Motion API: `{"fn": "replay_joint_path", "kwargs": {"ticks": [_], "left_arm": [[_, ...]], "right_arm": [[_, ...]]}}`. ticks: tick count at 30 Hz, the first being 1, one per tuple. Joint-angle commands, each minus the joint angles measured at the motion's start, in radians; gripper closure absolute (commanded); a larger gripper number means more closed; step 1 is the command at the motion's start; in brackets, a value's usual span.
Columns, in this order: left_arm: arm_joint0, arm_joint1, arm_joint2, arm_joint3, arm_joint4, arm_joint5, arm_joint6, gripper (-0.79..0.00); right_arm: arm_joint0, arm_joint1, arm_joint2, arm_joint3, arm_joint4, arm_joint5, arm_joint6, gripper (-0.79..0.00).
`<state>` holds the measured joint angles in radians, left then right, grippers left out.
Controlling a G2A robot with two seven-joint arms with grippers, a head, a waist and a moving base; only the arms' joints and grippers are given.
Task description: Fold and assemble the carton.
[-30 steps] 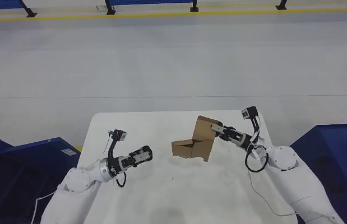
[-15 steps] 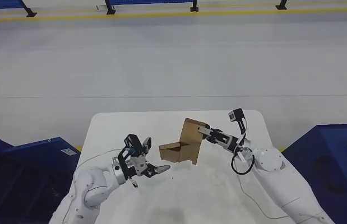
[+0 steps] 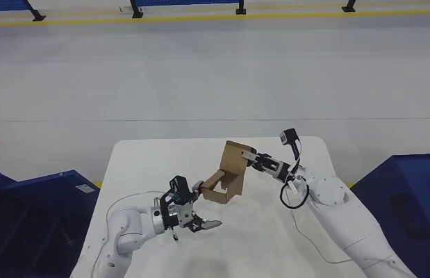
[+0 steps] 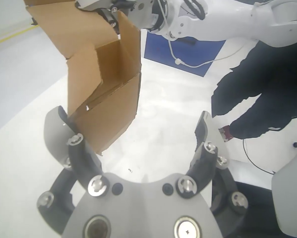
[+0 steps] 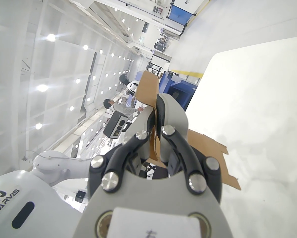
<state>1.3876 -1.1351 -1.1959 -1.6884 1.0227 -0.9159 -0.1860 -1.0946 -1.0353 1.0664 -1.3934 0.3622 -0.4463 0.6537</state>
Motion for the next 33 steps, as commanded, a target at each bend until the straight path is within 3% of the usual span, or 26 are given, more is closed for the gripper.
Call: {"fn": "replay_joint_path", "kwargs": {"ticks": [1, 19, 33], "left_arm": [[-0.002, 0.001, 0.012, -0.01, 0.002, -0.006, -0.02, -0.785], [-0.071, -0.012, 0.172, -0.018, 0.075, 0.008, -0.058, -0.785], [-0.091, -0.012, 0.198, 0.008, 0.062, 0.045, -0.051, -0.785]], "right_arm": [[0.002, -0.002, -0.002, -0.001, -0.005, 0.003, 0.001, 0.0], [-0.018, -0.027, -0.048, 0.007, 0.021, 0.013, 0.079, 0.0], [-0.032, -0.035, -0.043, 0.005, 0.04, 0.028, 0.121, 0.0]]}}
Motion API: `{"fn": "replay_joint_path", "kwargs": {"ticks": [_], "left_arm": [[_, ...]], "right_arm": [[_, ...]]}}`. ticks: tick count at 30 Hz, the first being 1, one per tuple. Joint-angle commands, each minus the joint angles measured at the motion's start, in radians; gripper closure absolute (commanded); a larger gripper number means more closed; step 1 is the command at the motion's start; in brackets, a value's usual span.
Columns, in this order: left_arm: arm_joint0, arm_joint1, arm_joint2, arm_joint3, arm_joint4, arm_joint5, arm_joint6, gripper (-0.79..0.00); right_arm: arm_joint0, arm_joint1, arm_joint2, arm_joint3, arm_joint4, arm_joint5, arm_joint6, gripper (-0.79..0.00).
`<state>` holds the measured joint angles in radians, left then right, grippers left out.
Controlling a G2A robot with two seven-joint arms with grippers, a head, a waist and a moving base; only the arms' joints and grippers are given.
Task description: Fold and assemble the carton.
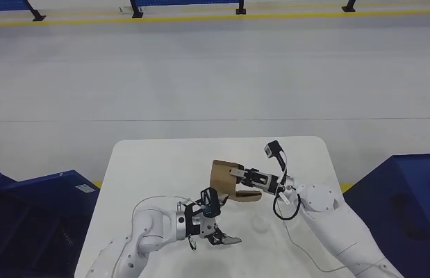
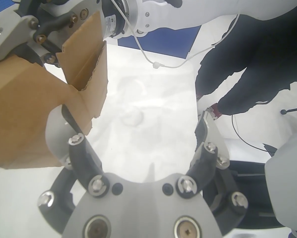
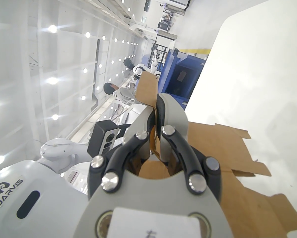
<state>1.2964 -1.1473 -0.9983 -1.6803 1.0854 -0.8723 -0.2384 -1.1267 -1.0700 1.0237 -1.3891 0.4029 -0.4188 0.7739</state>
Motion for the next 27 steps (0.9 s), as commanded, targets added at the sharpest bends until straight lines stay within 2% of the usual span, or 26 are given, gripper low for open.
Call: {"fn": "replay_joint_path", "kwargs": {"ticks": [1, 18, 27], "left_arm": [[0.001, 0.001, 0.0, 0.0, -0.001, 0.002, 0.003, -0.785], [0.048, 0.022, -0.04, -0.004, -0.015, -0.034, 0.059, -0.785], [0.084, 0.049, -0.152, -0.021, -0.117, -0.074, 0.052, -0.785]], "right_arm": [[-0.001, -0.001, 0.0, 0.001, 0.0, 0.002, 0.001, 0.0], [-0.007, -0.002, 0.054, 0.011, 0.005, -0.006, -0.021, 0.0], [-0.018, -0.002, 0.068, -0.006, 0.035, 0.017, -0.037, 0.0]]}}
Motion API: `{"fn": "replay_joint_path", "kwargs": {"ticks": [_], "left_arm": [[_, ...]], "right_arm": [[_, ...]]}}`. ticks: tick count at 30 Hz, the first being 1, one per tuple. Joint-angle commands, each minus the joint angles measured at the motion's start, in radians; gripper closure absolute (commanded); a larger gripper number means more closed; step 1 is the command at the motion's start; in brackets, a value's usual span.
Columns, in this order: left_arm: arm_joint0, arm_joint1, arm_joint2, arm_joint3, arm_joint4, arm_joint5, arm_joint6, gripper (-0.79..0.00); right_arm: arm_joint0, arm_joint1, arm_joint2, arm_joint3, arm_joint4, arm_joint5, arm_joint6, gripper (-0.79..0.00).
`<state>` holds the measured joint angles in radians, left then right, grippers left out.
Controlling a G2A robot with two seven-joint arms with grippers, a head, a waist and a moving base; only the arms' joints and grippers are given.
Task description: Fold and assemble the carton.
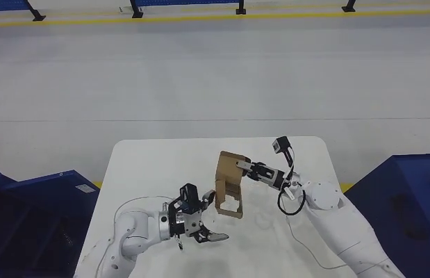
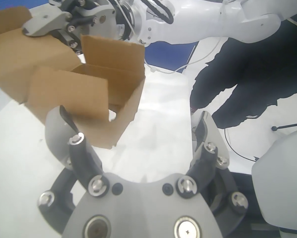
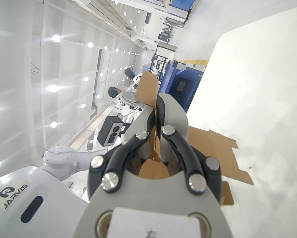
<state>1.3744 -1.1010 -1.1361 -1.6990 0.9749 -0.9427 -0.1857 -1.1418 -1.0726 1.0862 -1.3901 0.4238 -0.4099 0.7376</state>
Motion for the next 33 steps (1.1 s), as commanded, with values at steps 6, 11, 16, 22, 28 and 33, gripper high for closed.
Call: {"fn": "replay_joint_path", "kwargs": {"ticks": [6, 11, 16, 22, 28, 33], "left_arm": [[0.029, 0.02, -0.086, -0.003, -0.043, 0.015, -0.027, -0.785], [0.037, 0.026, -0.122, -0.004, -0.072, 0.015, -0.005, -0.785], [0.057, 0.025, -0.153, -0.01, -0.118, -0.014, 0.138, -0.785], [0.057, 0.025, -0.153, -0.01, -0.118, -0.014, 0.138, -0.785], [0.051, 0.02, -0.173, -0.031, -0.04, 0.117, 0.184, -0.785], [0.078, 0.005, -0.112, -0.052, 0.517, 0.479, 0.544, -0.785]], "right_arm": [[-0.013, 0.005, 0.052, 0.002, 0.078, 0.064, 0.029, 0.0], [-0.016, 0.004, 0.106, 0.031, 0.33, 0.153, 0.119, 0.0], [-0.004, -0.003, 0.138, 0.084, 0.548, 0.276, 0.191, 0.0], [-0.004, -0.003, 0.138, 0.084, 0.548, 0.276, 0.191, 0.0], [-0.004, -0.003, 0.138, 0.084, 0.548, 0.276, 0.191, 0.0], [-0.019, -0.007, 0.138, 0.06, 0.587, 0.328, 0.156, 0.0]]}}
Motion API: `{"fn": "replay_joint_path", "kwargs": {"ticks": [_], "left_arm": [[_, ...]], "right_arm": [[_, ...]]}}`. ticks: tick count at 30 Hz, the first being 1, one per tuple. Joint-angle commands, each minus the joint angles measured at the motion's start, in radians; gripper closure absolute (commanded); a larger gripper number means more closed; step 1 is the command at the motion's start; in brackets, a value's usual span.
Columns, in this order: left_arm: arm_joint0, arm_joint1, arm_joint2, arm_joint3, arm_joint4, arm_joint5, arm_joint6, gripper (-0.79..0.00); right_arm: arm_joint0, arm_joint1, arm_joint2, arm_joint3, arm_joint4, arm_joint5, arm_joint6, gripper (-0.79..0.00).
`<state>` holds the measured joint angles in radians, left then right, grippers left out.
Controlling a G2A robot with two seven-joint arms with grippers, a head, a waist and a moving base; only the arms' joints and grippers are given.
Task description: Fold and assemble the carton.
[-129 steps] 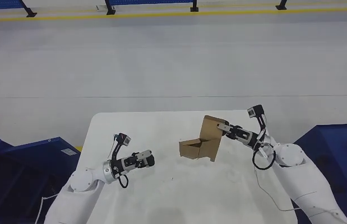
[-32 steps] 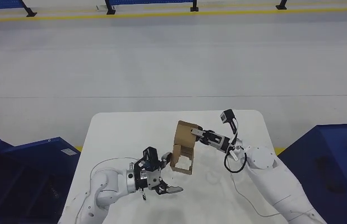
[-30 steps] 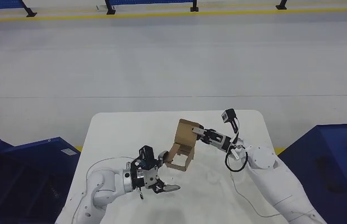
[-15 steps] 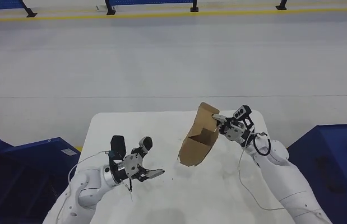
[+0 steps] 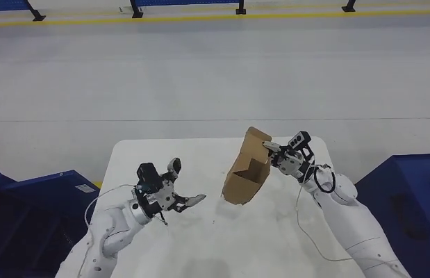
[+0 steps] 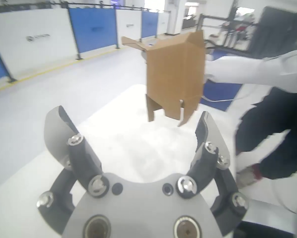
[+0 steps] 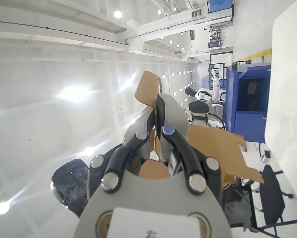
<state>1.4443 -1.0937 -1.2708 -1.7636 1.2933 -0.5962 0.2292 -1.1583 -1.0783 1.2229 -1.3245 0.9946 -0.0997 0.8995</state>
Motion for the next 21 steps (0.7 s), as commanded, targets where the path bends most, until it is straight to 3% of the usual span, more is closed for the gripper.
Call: {"fn": "replay_joint_path", "kwargs": {"ticks": [1, 5, 8, 11, 16, 21], "left_arm": [[0.015, -0.006, 0.051, 0.038, 0.291, 0.211, 0.209, -0.785], [0.001, -0.022, 0.138, 0.147, 0.436, 0.395, 0.497, -0.785], [-0.017, -0.035, 0.188, 0.227, 0.53, 0.567, 0.604, -0.785], [-0.043, -0.055, 0.231, 0.291, 0.513, 0.683, 0.663, -0.785], [-0.104, -0.087, 0.298, 0.367, 0.51, 0.802, 0.709, -0.785], [-0.146, -0.112, 0.346, 0.401, 0.48, 0.827, 0.746, -0.785]], "right_arm": [[-0.004, -0.002, 0.003, -0.007, 0.031, 0.034, -0.01, 0.0], [-0.005, -0.009, 0.006, -0.004, 0.089, 0.077, -0.036, 0.0], [0.001, -0.016, -0.001, 0.003, 0.147, 0.132, -0.036, 0.0], [0.006, -0.022, -0.012, 0.009, 0.144, 0.139, -0.033, 0.0], [0.006, -0.031, -0.027, 0.015, 0.178, 0.177, -0.016, 0.0], [0.01, -0.041, -0.044, 0.032, 0.214, 0.213, -0.008, 0.0]]}}
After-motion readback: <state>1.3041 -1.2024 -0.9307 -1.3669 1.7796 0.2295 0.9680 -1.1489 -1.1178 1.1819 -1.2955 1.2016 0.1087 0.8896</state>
